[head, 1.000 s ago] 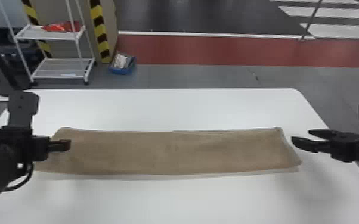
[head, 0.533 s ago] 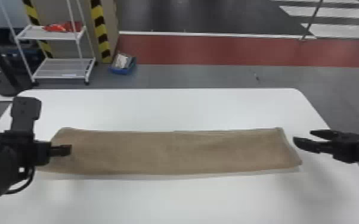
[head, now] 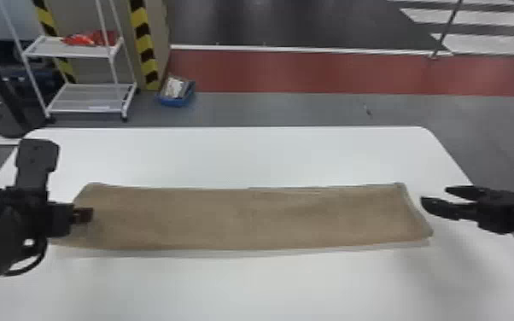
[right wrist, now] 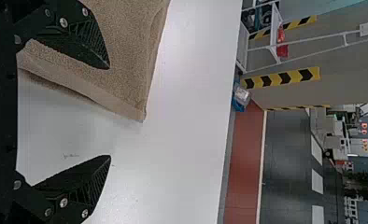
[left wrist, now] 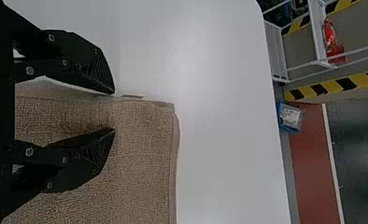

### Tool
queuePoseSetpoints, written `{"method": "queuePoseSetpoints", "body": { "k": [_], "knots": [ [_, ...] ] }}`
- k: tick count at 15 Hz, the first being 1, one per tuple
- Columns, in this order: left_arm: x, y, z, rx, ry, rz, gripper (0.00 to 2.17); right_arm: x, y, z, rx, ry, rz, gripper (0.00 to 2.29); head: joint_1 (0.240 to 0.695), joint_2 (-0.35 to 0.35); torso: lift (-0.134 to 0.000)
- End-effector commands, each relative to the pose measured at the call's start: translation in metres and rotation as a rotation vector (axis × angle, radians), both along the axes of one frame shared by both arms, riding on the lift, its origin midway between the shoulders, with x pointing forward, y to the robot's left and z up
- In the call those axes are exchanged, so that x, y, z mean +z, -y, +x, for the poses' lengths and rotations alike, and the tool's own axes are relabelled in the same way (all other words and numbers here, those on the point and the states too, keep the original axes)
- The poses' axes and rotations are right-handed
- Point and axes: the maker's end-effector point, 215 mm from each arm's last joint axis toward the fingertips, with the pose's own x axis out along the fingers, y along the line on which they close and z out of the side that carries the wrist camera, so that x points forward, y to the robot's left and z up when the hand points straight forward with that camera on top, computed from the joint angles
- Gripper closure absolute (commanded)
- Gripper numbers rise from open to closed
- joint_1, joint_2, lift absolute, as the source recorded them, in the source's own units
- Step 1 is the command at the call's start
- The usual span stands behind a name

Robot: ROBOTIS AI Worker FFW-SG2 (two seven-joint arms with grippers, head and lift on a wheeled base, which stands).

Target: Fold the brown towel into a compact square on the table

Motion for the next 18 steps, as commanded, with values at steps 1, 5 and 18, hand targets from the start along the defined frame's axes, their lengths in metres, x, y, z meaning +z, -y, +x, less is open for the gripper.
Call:
{"method": "queuePoseSetpoints", "body": {
  "k": [1, 5, 18],
  "knots": [
    [0.001, 0.003, 0.001, -0.004, 0.001, -0.005, 1.28, 0.001, 0.000, -0.001, -0.002, -0.002, 0.000, 0.23, 0.695, -0.055, -0.128],
    [0.000, 0.009, 0.000, -0.020, -0.004, -0.032, 1.77, 0.002, 0.002, -0.002, -0.007, 0.003, 0.000, 0.23, 0.695, -0.062, -0.128],
    [0.097, 0.080, -0.002, -0.114, 0.065, -0.273, 1.78, 0.015, -0.084, -0.010, 0.082, 0.028, 0.043, 0.23, 0.695, -0.053, -0.128]
  ]
}}
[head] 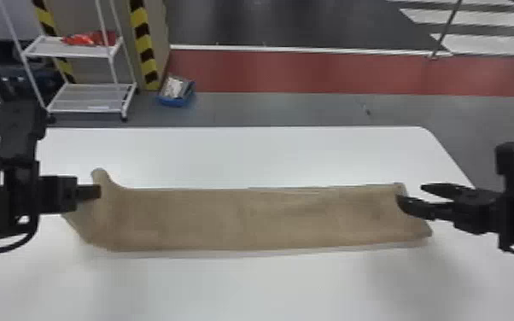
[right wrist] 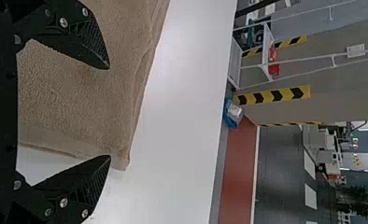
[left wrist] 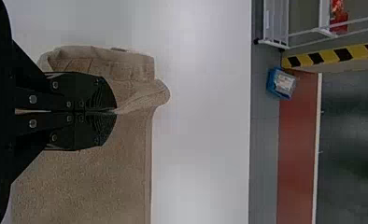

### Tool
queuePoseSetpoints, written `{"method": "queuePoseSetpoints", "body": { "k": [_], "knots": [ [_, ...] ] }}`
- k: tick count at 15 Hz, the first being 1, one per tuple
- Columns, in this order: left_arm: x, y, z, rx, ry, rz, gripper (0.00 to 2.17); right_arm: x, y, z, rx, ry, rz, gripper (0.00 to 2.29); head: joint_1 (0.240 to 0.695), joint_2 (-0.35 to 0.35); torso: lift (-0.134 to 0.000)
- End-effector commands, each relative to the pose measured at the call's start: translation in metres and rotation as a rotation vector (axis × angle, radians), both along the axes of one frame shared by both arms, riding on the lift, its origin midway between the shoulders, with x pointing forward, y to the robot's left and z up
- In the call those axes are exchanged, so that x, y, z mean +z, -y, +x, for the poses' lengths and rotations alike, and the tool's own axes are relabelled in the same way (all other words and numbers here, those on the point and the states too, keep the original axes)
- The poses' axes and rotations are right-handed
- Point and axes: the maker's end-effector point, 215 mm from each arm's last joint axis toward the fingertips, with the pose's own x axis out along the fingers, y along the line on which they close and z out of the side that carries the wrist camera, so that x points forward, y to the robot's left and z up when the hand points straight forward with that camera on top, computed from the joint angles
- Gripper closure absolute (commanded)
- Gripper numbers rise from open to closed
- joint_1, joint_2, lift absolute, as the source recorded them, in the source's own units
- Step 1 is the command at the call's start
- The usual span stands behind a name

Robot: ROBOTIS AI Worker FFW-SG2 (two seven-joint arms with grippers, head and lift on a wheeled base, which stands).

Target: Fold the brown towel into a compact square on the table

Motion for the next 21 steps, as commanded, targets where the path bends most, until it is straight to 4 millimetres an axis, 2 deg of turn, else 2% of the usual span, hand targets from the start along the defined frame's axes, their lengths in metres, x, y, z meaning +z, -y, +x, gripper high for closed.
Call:
{"method": "queuePoseSetpoints", "body": {
  "k": [1, 3, 8, 10, 12, 13, 14, 16, 17, 18, 21],
  "knots": [
    [0.031, 0.030, 0.006, -0.062, 0.061, -0.082, 1.78, 0.000, -0.031, -0.003, 0.034, 0.010, 0.012, 0.23, 0.695, -0.052, -0.128],
    [0.040, 0.038, 0.010, -0.070, 0.078, -0.088, 1.78, -0.007, -0.051, -0.005, 0.054, 0.003, 0.022, 0.23, 0.695, -0.050, -0.128],
    [0.026, 0.044, 0.006, -0.062, 0.054, -0.057, 1.78, -0.015, -0.067, -0.011, 0.078, -0.003, 0.024, 0.23, 0.695, -0.031, -0.128],
    [0.008, 0.028, 0.001, -0.021, 0.020, 0.021, 1.77, -0.017, -0.066, -0.013, 0.076, -0.002, 0.024, 0.23, 0.695, -0.029, -0.128],
    [-0.022, -0.007, -0.010, 0.055, -0.033, 0.129, 1.77, -0.013, -0.057, -0.014, 0.069, 0.007, 0.017, 0.23, 0.695, -0.016, -0.128],
    [-0.032, -0.021, -0.005, 0.084, -0.007, 0.160, 1.75, -0.011, -0.053, -0.013, 0.067, 0.013, 0.009, 0.23, 0.695, -0.006, -0.128],
    [-0.037, -0.030, 0.003, 0.098, 0.029, 0.176, 1.61, -0.011, -0.049, -0.014, 0.066, 0.013, 0.004, 0.23, 0.695, 0.004, -0.128],
    [-0.045, -0.045, 0.011, 0.112, 0.070, 0.202, 0.73, -0.009, -0.045, -0.014, 0.065, 0.013, 0.000, 0.23, 0.695, 0.027, -0.128],
    [-0.046, -0.048, 0.011, 0.112, 0.072, 0.210, 0.40, -0.008, -0.045, -0.014, 0.065, 0.013, 0.000, 0.23, 0.695, 0.034, -0.128],
    [-0.046, -0.048, 0.011, 0.109, 0.077, 0.205, 0.18, -0.009, -0.042, -0.015, 0.059, 0.010, 0.000, 0.23, 0.695, 0.039, -0.128],
    [-0.049, -0.055, 0.007, 0.115, 0.070, 0.224, 0.14, -0.010, -0.041, -0.018, 0.055, 0.006, -0.001, 0.23, 0.695, 0.044, -0.128]
  ]
}}
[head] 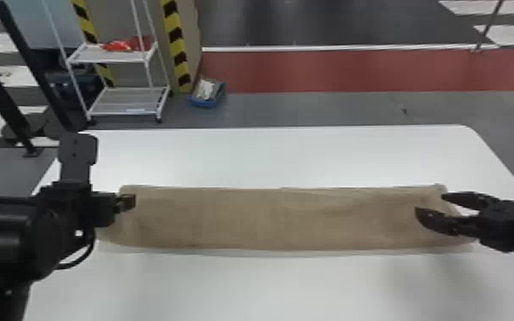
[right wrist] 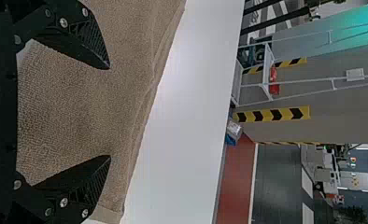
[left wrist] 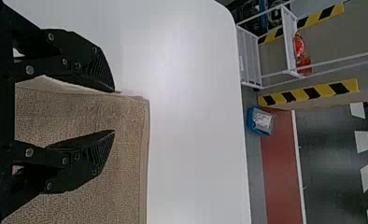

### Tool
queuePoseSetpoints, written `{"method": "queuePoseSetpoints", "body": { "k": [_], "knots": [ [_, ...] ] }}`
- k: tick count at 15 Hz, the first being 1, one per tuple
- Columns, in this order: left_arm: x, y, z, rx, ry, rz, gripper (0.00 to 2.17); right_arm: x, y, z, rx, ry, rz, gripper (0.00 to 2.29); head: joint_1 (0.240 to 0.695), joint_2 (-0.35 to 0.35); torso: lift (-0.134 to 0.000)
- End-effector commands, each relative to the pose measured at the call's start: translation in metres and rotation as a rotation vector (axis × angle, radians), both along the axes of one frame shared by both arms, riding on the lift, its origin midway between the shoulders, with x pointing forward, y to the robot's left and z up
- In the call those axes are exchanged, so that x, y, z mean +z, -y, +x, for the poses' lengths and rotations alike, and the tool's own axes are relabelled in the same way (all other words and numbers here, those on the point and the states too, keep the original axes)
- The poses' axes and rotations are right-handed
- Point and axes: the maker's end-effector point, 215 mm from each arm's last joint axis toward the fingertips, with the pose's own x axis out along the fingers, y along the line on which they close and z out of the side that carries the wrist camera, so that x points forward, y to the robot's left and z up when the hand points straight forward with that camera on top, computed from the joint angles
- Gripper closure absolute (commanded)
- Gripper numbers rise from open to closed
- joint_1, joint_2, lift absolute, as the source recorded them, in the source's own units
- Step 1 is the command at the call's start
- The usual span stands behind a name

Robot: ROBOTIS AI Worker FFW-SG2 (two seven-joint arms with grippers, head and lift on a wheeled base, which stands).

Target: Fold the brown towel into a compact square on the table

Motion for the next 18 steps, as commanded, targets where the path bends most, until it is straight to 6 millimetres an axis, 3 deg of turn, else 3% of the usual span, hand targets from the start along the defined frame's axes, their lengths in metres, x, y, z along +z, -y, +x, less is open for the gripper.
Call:
{"method": "queuePoseSetpoints", "body": {
  "k": [1, 6, 11, 18],
  "knots": [
    [-0.006, -0.010, -0.007, 0.012, -0.015, 0.033, 0.14, -0.001, 0.001, -0.003, -0.002, -0.001, -0.001, 0.23, 0.695, 0.047, -0.128],
    [-0.021, -0.022, -0.016, 0.022, -0.051, 0.040, 0.16, -0.001, 0.005, -0.008, -0.006, -0.003, -0.002, 0.23, 0.695, 0.061, -0.128],
    [-0.021, -0.019, -0.005, 0.006, -0.044, 0.003, 0.21, -0.001, 0.005, -0.013, -0.005, -0.006, -0.003, 0.23, 0.695, 0.068, -0.128],
    [-0.037, -0.014, 0.005, -0.012, -0.083, -0.060, 0.33, 0.002, 0.019, -0.018, -0.017, 0.000, -0.002, 0.23, 0.695, 0.045, -0.128]
  ]
}}
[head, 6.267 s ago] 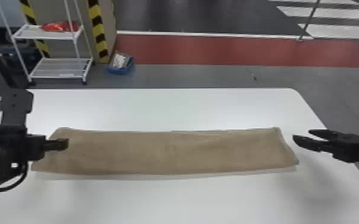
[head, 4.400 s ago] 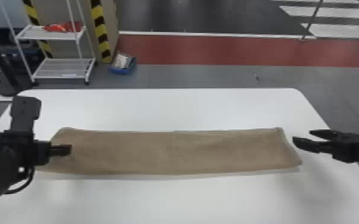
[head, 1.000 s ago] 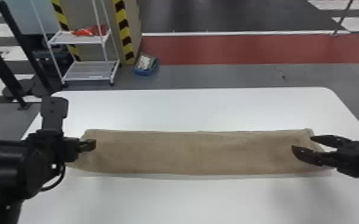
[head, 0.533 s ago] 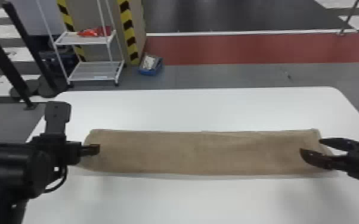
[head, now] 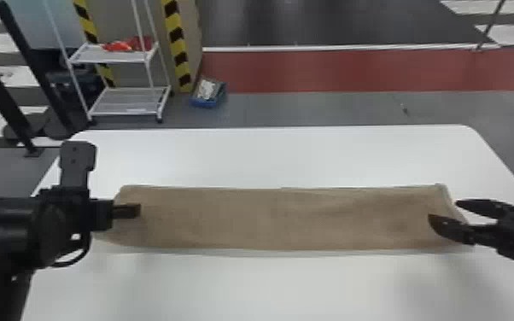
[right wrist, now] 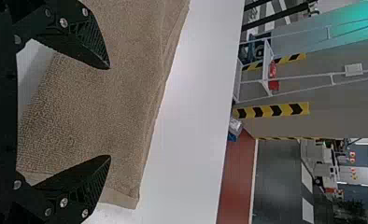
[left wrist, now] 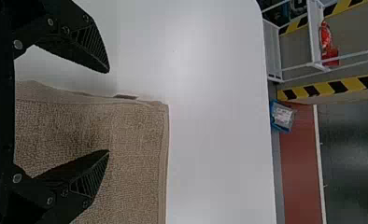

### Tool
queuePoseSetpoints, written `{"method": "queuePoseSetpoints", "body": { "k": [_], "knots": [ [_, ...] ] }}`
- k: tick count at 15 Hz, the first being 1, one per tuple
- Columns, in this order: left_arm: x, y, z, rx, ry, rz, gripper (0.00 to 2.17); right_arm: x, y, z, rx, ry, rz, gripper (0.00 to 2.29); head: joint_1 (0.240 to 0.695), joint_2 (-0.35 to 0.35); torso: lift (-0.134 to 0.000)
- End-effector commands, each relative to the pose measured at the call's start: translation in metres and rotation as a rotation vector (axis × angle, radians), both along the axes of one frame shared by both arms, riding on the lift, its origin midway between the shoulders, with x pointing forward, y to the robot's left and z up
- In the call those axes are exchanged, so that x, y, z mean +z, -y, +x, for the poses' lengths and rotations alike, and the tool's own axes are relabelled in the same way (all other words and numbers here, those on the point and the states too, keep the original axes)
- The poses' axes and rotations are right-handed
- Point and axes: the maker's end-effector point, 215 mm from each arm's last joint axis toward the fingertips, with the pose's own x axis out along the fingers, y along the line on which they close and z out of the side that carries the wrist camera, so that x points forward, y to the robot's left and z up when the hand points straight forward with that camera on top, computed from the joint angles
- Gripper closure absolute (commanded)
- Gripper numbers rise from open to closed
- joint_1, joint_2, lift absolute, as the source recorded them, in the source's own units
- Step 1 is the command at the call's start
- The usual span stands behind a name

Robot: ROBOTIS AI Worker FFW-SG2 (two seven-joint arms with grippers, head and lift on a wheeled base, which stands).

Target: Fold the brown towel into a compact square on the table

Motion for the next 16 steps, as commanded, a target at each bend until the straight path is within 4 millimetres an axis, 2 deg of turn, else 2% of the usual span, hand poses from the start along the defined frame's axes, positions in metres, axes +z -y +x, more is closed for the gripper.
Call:
{"method": "queuePoseSetpoints", "body": {
  "k": [1, 3, 6, 9, 12, 16],
  "knots": [
    [-0.005, -0.004, 0.002, 0.006, -0.013, -0.006, 0.33, 0.001, 0.002, 0.001, 0.002, 0.004, -0.006, 0.23, 0.695, 0.042, -0.128],
    [-0.007, -0.004, 0.003, 0.000, -0.017, -0.025, 0.39, 0.005, 0.003, 0.003, 0.003, 0.009, -0.009, 0.23, 0.695, 0.042, -0.128],
    [-0.007, 0.000, 0.004, -0.011, -0.027, -0.044, 0.87, 0.008, 0.002, 0.007, 0.005, 0.015, -0.008, 0.23, 0.695, 0.041, -0.128],
    [-0.010, 0.008, 0.001, -0.020, -0.039, -0.071, 1.75, 0.009, 0.000, 0.009, 0.009, 0.019, -0.009, 0.23, 0.695, 0.038, -0.128],
    [0.003, 0.017, 0.005, -0.034, -0.010, -0.089, 1.79, 0.007, -0.005, 0.009, 0.015, 0.018, -0.009, 0.23, 0.695, 0.033, -0.128],
    [0.039, 0.042, 0.006, -0.065, 0.063, -0.128, 1.79, 0.001, -0.020, 0.009, 0.032, 0.011, -0.007, 0.23, 0.695, 0.026, -0.128]
  ]
}}
